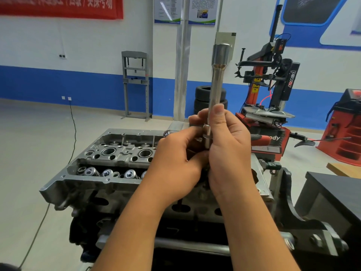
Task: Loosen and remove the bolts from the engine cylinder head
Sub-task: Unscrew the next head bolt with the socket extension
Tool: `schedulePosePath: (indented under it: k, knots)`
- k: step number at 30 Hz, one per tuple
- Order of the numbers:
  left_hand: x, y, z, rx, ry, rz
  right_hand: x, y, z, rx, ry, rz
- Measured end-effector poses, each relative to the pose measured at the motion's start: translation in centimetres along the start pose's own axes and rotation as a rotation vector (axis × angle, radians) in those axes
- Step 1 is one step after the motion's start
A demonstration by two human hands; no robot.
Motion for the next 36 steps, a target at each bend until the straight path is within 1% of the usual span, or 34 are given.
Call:
schedulePosePath:
  k: [3,6,7,11,13,16,18,20,23,24,25,29,32,34,36]
  knots:
    - [0.1,-0.6,-0.4,-0.018,-0.027,0.103,0.0,0.3,0.6,-0.053,0.057,-0.024]
    - [0.2,-1.0,-0.7,-0.027,-0.036,0.15,0.1,0.1,0.1,-0.052,0.029,-0.012]
    - [0.2,-1.0,-0.7,-0.027,-0.03,0.135,0.1,0.1,-0.1,-0.033,0.009,-0.006]
    - [0.1,0.0,-0.2,0.055,0.0,-0.035,0.1,0.0,-0.5,0.014,-0.056,0.014]
    - [0.0,-0.1,-0.2,0.076,-0.001,-0.021,0.1,0.0,-0.2,-0.002,-0.041,0.014]
    - [0.1,-0.6,-0.3,0.034,-0.013,0.09,-0.1,0.0,0.5,-0.074,0.016,0.011]
    - [0.1,-0.8,-0.6,0.017,-0.028,0.13,-0.1,-0.1,0.4,-0.105,0.032,0.013]
    - [0.1,-0.8,-0.7,0.011,-0.027,0.109,0.0,-0.2,0.1,-0.082,0.006,0.023]
    - [0.0,0.0,-0.5,0.044,-0.009,-0.027,0.1,-0.4,-0.3,-0.034,-0.035,0.032]
    - [0.0,0.1,-0.4,0.057,-0.003,-0.045,0.1,-0.4,-0.3,-0.032,-0.035,0.032]
    - [0.0,0.1,-0.3,0.062,0.0,-0.035,0.2,-0.3,-0.2,-0.041,-0.029,0.03]
    - [0.0,-0.5,-0.5,0.037,-0.012,0.098,0.1,0.0,0.5,-0.109,0.041,0.011]
    - [0.2,-0.7,-0.9,0.044,-0.028,0.141,0.2,0.0,0.2,-0.117,0.031,0.021]
    - [0.1,-0.7,-0.9,0.049,-0.024,0.11,0.3,-0.2,-0.3,-0.077,-0.003,0.03]
    - [0.0,-0.2,-0.5,0.08,-0.004,0.014,0.4,-0.3,-0.8,-0.03,-0.044,0.03]
Point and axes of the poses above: each hand's wrist, its own x-axis away from the middle knuckle, its own y-axis out of the palm, z = x × y, the point moved 9 cm from there along -x, towards the middle knuckle, and after that the axes turned 3 degrees about -y, right-handed, at the moved point
